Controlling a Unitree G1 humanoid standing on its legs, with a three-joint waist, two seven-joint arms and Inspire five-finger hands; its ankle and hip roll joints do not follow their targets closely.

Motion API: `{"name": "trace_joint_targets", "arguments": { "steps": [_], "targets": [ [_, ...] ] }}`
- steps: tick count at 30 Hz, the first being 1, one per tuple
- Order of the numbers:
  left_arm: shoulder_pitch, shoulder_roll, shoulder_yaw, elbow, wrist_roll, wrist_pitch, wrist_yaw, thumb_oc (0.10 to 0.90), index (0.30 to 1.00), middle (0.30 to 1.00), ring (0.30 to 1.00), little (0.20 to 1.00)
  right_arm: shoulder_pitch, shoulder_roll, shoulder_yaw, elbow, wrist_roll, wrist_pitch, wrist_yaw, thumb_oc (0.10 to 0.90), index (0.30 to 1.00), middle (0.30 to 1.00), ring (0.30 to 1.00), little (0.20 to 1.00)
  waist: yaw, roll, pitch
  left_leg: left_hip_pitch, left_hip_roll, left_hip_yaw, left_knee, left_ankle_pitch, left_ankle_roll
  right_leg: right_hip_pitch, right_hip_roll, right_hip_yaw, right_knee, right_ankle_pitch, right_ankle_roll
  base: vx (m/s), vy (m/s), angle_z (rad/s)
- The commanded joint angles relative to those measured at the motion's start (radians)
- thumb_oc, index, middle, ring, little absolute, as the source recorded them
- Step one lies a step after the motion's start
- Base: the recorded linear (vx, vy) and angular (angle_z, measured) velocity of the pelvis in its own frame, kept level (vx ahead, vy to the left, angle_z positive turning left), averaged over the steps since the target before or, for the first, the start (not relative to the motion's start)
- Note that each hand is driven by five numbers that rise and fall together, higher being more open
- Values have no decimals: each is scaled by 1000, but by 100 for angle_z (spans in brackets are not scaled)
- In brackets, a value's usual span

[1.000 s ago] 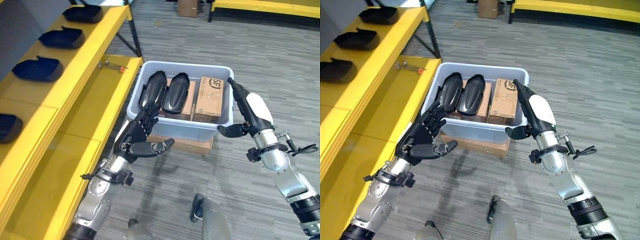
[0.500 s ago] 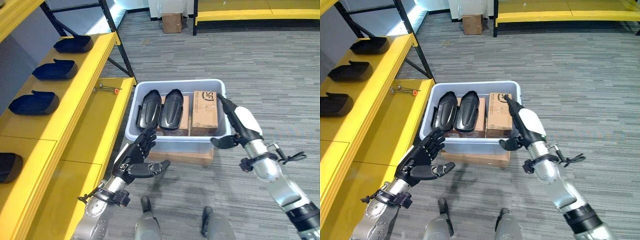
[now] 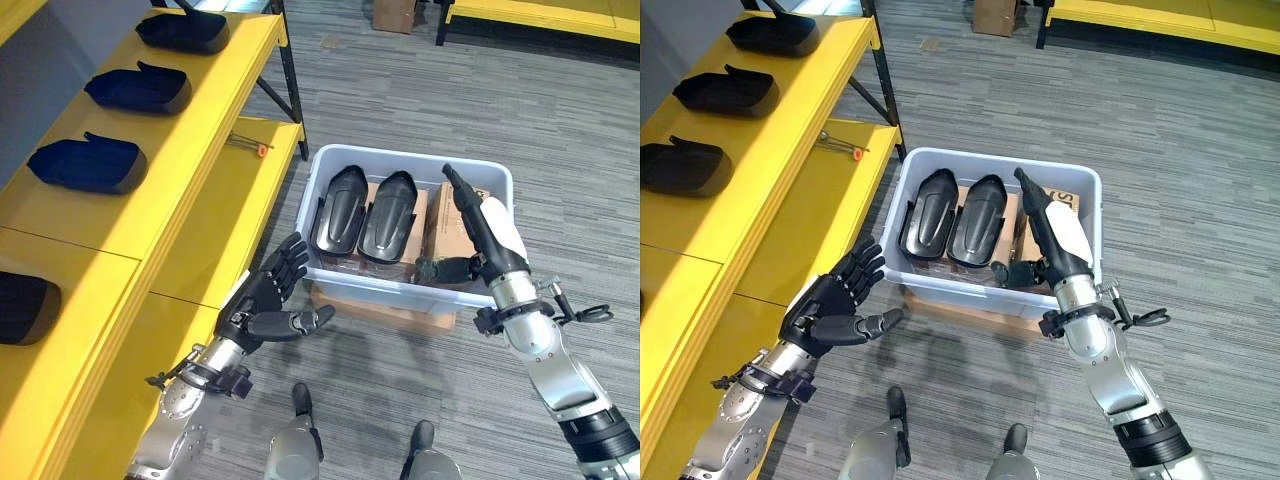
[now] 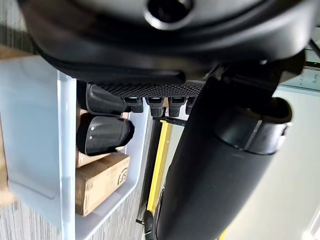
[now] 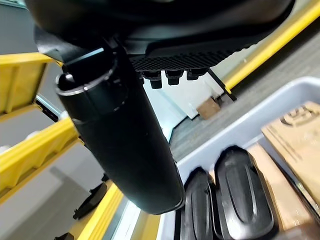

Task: Move parts from the plastic box to the shelf.

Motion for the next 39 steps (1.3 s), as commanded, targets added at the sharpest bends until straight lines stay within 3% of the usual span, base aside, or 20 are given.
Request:
{"name": "trace_joint_targets", "arguments": {
  "steps": [1, 10, 22, 27, 34, 39],
  "targets": [
    [-36, 2, 45, -150, -22, -54, -38, 900, 1000, 1000, 1000, 1000, -135, -28, -39, -67, -20, -79, -54, 900, 1000, 1000, 1000, 1000, 24, 3, -42, -37, 94, -11, -4, 31, -55, 6, -89, -23, 121, -46, 9, 114, -67, 5],
    [-40, 27, 30, -161, -47, -7, -67, 900, 1000, 1000, 1000, 1000, -319, -23, 5, -6, -39, -20, -49, 900, 1000, 1000, 1000, 1000, 68, 17, -22, -91, 86, -56, 53, 21, -53, -9, -76, -34, 188, -99, -9, 94, -17, 4],
    [-92, 51, 4, -189, -63, 11, -25, 900, 1000, 1000, 1000, 1000, -522, -50, 50, 48, -139, 2, -19, 900, 1000, 1000, 1000, 1000, 96, 54, 95, -177, 41, -90, 86, 15, -38, -108, -92, -8, 264, -116, -12, 13, 9, 1],
    [-107, 50, 17, -216, -82, 6, -19, 900, 1000, 1000, 1000, 1000, -582, -60, 61, 54, -271, 41, -20, 900, 1000, 1000, 1000, 1000, 113, 61, 153, -240, 21, -109, 121, 10, -27, -183, -97, 8, 326, -129, -12, 2, -17, 6],
    [-114, 51, 2, -224, -25, 75, -5, 900, 1000, 1000, 1000, 1000, -600, -66, 77, 71, -401, 126, -97, 900, 1000, 1000, 1000, 1000, 123, 69, 153, -396, -7, -115, 145, 12, -6, -358, -92, 32, 406, -152, -16, -9, -1, 4],
    [-128, 50, -8, -216, 2, 49, 49, 900, 1000, 1000, 1000, 1000, -623, -35, 94, 85, -429, 179, -128, 900, 1000, 1000, 1000, 1000, 121, 84, 153, -474, -18, -109, 175, 3, 7, -463, -93, 51, 469, -170, -26, -1, 57, -10]
  ]
}}
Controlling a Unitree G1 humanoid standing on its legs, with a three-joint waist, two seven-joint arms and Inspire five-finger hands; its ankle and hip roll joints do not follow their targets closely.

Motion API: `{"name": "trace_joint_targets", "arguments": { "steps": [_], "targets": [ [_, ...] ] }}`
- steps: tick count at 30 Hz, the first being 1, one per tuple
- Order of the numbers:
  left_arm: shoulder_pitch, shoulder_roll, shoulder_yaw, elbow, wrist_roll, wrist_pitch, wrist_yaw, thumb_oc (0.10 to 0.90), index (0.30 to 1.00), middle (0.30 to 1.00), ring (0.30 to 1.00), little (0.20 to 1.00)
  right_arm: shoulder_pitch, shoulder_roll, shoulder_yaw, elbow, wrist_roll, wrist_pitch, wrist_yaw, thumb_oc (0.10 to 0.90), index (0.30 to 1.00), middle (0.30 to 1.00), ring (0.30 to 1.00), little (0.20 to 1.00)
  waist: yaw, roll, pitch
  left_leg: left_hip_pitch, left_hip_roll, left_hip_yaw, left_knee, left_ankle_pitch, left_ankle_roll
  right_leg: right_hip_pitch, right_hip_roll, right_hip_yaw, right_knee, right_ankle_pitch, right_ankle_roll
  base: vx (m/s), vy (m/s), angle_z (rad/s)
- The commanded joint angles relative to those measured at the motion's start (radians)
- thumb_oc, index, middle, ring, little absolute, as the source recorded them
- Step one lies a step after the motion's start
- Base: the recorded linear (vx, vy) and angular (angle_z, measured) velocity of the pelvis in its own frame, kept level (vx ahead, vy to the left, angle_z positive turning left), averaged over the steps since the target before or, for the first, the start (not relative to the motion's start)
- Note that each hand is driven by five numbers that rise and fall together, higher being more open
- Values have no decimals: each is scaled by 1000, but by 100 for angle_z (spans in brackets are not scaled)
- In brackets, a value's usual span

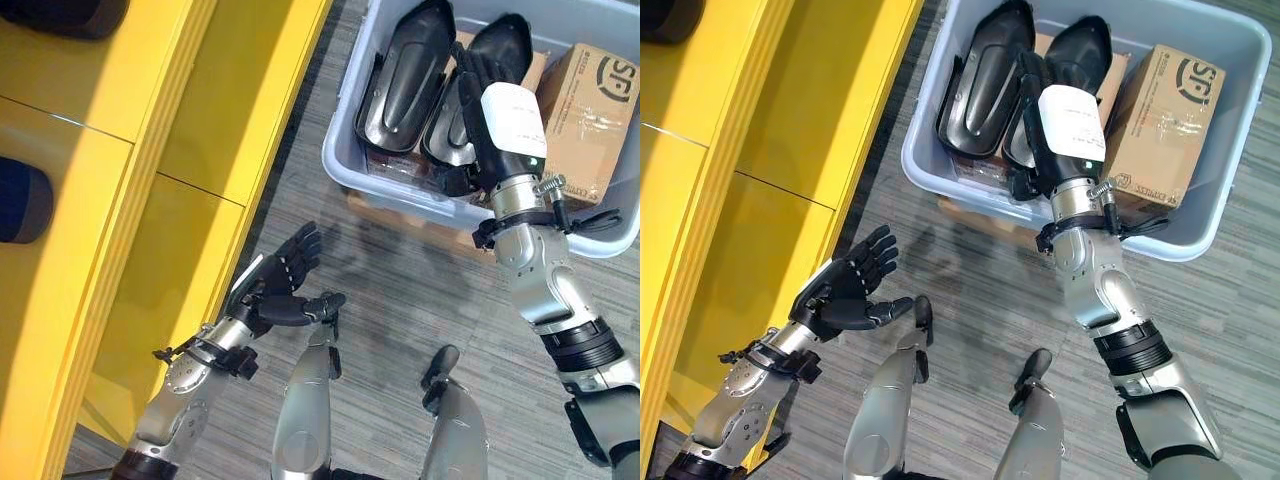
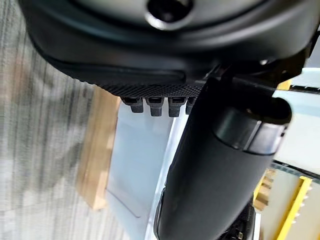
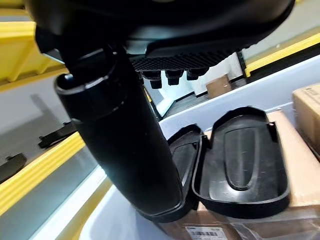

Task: Move parts from the plastic box to the shelf.

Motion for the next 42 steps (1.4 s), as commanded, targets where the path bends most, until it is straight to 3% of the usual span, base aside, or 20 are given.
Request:
{"name": "trace_joint_targets", "arguments": {
  "steps": [1, 5, 9, 22, 29, 31, 42],
  "targets": [
    [-13, 11, 9, -179, -5, -89, 27, 900, 1000, 1000, 1000, 1000, -167, -49, -6, -77, -74, -2, -108, 900, 1000, 1000, 1000, 1000, -2, 28, -15, -32, 12, -65, -30, 14, -38, 44, -8, 0, 104, -90, -10, -4, 39, -3],
    [-26, 2, 4, -176, 2, -72, 22, 900, 1000, 1000, 1000, 1000, -174, -25, -26, -49, -90, 29, -221, 900, 1000, 1000, 1000, 1000, -6, 38, -15, -62, 9, -63, -21, 10, -34, -10, -4, 9, 131, -90, -17, -8, 49, 0],
    [-48, -9, -29, -168, 44, -112, 43, 900, 1000, 1000, 1000, 1000, -200, -13, -34, -18, -91, 10, -271, 900, 1000, 1000, 1000, 1000, -9, 50, -15, -85, 3, -62, -11, 3, -30, -51, -3, 16, 150, -90, -24, -12, 72, -6],
    [-77, -15, -64, -134, -3, -130, 50, 900, 1000, 1000, 1000, 1000, -337, -81, 15, 102, -126, 45, -292, 900, 1000, 1000, 1000, 1000, 2, 62, -15, -133, -20, -74, 20, -29, -33, -133, -3, 23, 211, -116, -25, 2, 26, -1],
    [-75, -15, -76, -127, -5, -141, 53, 900, 1000, 1000, 1000, 1000, -377, -101, 43, 123, -136, 72, -256, 900, 1000, 1000, 1000, 1000, 7, 61, -15, -165, -27, -85, 49, -40, -28, -162, 1, 21, 236, -123, -30, -7, 0, 4],
    [-74, -16, -92, -121, -1, -149, 48, 900, 1000, 1000, 1000, 1000, -412, -104, 87, 162, -145, 106, -229, 900, 1000, 1000, 1000, 1000, 16, 58, -15, -181, -29, -88, 57, -43, -26, -179, 5, 17, 245, -124, -35, 0, 0, 0],
    [-96, -9, -111, -109, -5, -146, 66, 900, 1000, 1000, 1000, 1000, -474, -82, 154, 265, -41, 116, -231, 900, 1000, 1000, 1000, 1000, 28, 54, -15, -218, -26, -94, 82, -55, -18, -205, 3, -8, 255, -117, -40, 0, -2, 4]
  ]
}}
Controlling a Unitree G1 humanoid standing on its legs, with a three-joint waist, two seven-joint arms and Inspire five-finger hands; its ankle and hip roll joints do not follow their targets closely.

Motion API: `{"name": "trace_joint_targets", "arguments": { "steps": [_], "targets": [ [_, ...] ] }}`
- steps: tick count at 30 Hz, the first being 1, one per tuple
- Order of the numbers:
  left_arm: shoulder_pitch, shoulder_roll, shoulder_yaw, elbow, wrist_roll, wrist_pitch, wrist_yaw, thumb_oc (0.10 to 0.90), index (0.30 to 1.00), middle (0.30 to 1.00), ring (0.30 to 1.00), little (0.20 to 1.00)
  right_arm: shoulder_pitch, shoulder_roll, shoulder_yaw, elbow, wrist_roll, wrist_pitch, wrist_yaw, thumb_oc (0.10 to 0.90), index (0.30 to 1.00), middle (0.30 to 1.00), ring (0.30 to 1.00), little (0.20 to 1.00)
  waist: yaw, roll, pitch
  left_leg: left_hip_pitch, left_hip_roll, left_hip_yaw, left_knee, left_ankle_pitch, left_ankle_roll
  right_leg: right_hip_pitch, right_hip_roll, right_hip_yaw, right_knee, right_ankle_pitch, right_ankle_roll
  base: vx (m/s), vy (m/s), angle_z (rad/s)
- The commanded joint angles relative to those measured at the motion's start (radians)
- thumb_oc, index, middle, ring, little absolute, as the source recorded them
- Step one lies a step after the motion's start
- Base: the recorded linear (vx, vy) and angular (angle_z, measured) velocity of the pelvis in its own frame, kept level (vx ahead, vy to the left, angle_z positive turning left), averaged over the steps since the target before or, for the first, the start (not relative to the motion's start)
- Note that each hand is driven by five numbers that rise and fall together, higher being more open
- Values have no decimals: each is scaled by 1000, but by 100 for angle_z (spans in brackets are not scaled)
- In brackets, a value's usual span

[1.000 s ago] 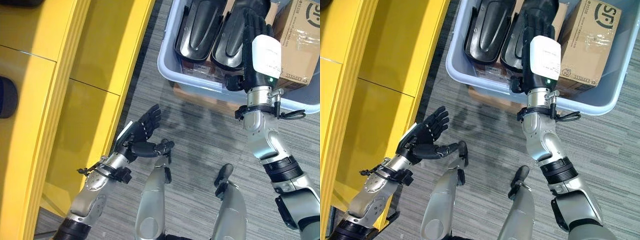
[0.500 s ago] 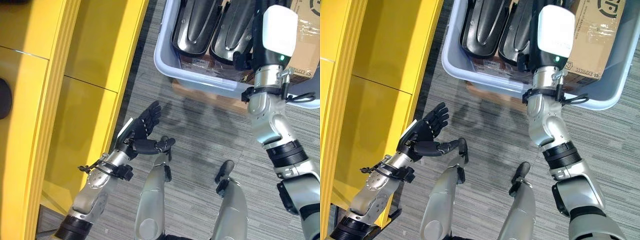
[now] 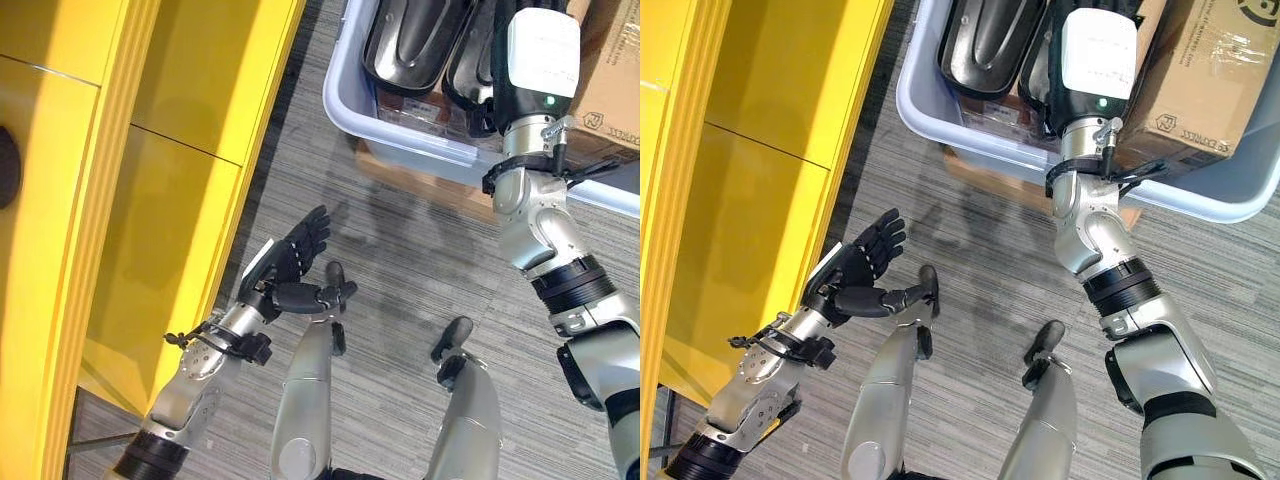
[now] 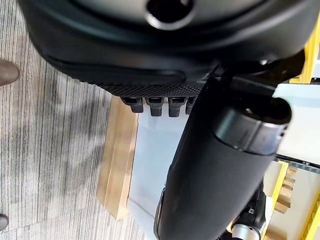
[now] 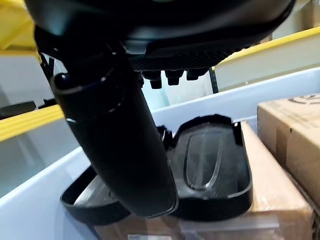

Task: Move parts from the plastic box to the shelf.

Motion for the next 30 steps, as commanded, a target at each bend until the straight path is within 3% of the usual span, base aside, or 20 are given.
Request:
{"name": "trace_joint_targets", "arguments": {
  "steps": [1, 6, 13, 27, 30],
  "targets": [
    [-20, -13, -25, -125, -39, -93, -10, 900, 1000, 1000, 1000, 1000, -160, -62, 6, -74, -9, 7, -66, 900, 1000, 1000, 1000, 1000, 12, 49, -13, -17, -23, -68, 6, -70, -31, 16, 26, -29, 123, -88, -10, 0, 0, 0],
    [-29, -14, -36, -122, -28, -78, 5, 900, 1000, 1000, 1000, 1000, -149, -51, -2, -92, -7, 12, -71, 900, 1000, 1000, 1000, 1000, 8, 49, -13, -29, -23, -68, 10, -72, -29, 1, 27, -29, 131, -87, -11, 0, 0, 0],
    [-44, -21, -49, -112, -22, -79, 18, 900, 1000, 1000, 1000, 1000, -150, -31, 15, -72, 0, 83, -69, 900, 1000, 1000, 1000, 1000, 10, 49, -13, -33, -23, -66, 11, -74, -26, -5, 26, -30, 136, -87, -12, 0, 0, 0],
    [-91, -26, -87, -86, -16, -76, 42, 900, 1000, 1000, 1000, 1000, -241, -10, 95, 181, 22, 121, -54, 900, 1000, 1000, 1000, 1000, 33, 63, -13, -81, -31, -80, 30, -76, -22, -41, 16, -50, 169, -93, -15, 0, 0, 1],
    [-94, -24, -87, -77, -15, -83, 32, 900, 1000, 1000, 1000, 1000, -250, -3, 110, 220, 37, 105, -67, 900, 1000, 1000, 1000, 1000, 37, 65, -13, -85, -31, -81, 30, -75, -21, -42, 16, -54, 167, -90, -16, 0, 0, 0]
  ]
}}
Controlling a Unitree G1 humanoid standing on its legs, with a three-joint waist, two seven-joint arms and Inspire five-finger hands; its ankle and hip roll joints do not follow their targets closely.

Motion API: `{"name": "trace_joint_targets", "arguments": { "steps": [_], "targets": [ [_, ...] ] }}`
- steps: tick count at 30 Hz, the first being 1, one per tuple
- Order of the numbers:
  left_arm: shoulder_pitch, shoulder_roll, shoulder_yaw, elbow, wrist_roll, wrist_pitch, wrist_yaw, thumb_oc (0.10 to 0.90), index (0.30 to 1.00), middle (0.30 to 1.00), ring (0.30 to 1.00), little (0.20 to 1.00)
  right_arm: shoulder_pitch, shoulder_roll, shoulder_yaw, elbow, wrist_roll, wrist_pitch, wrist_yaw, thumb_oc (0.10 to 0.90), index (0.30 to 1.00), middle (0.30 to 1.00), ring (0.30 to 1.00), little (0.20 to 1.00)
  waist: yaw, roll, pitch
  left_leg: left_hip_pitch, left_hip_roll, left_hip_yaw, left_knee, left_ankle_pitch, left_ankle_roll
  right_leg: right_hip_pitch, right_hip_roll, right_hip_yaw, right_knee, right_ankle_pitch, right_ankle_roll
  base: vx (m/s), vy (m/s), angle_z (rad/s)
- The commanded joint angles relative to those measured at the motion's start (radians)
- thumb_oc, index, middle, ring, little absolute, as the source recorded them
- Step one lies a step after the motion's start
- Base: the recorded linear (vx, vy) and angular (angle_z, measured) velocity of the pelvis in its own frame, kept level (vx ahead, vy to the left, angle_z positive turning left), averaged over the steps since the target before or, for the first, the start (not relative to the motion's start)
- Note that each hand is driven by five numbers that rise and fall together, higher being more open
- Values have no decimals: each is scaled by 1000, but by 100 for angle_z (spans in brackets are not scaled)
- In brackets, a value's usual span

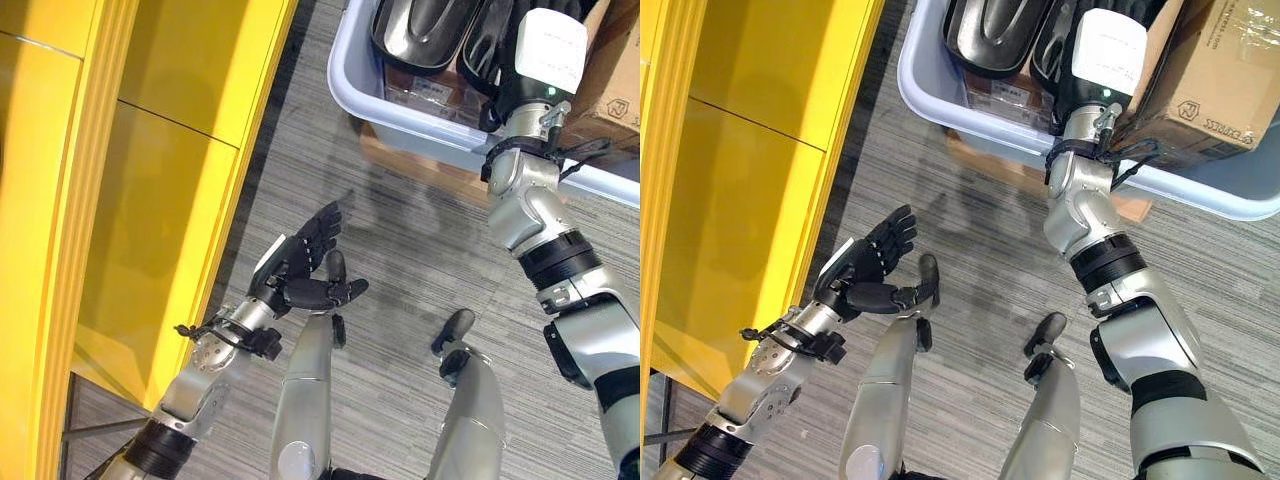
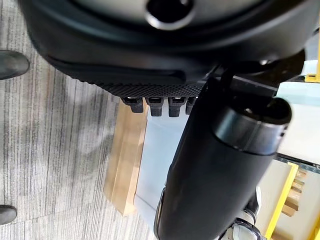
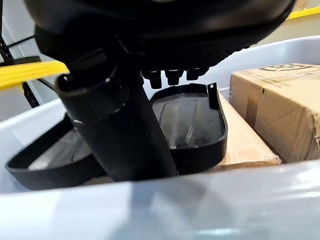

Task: Move parts from the plastic box to the shelf.

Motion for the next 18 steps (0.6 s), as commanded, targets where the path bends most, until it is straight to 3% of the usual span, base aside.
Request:
{"name": "trace_joint_targets", "arguments": {
  "steps": [1, 8, 12, 18],
  "targets": [
    [-39, -24, -27, -90, -16, -86, -18, 900, 1000, 1000, 1000, 1000, -97, -49, 49, -19, 3, -16, -58, 900, 1000, 1000, 1000, 1000, 33, 65, -13, -5, -35, -52, -8, -72, -24, 13, 17, -33, 132, -85, -11, 0, 0, 0],
    [-64, -29, -53, -76, -8, -83, 1, 900, 1000, 1000, 1000, 1000, -157, -36, 127, 70, -83, 20, -17, 900, 1000, 1000, 1000, 1000, 41, 63, -13, -23, -33, -57, -3, -69, -25, -1, 17, -44, 138, -83, -10, 0, 0, 0],
    [-69, -29, -57, -64, 0, -92, 5, 900, 1000, 1000, 1000, 1000, -162, -33, 151, 110, -54, 44, -2, 900, 1000, 1000, 1000, 1000, 44, 60, -13, -30, -32, -62, -2, -68, -24, -4, 18, -48, 140, -82, -10, 0, -4, 1],
    [-88, -31, -70, -31, 29, -101, 25, 900, 1000, 1000, 1000, 1000, -154, -1, 154, 198, 92, 63, -44, 900, 1000, 1000, 1000, 1000, 48, 61, -13, -40, -30, -69, 1, -68, -23, -12, 20, -51, 145, -82, -11, 1, -8, 2]
  ]
}}
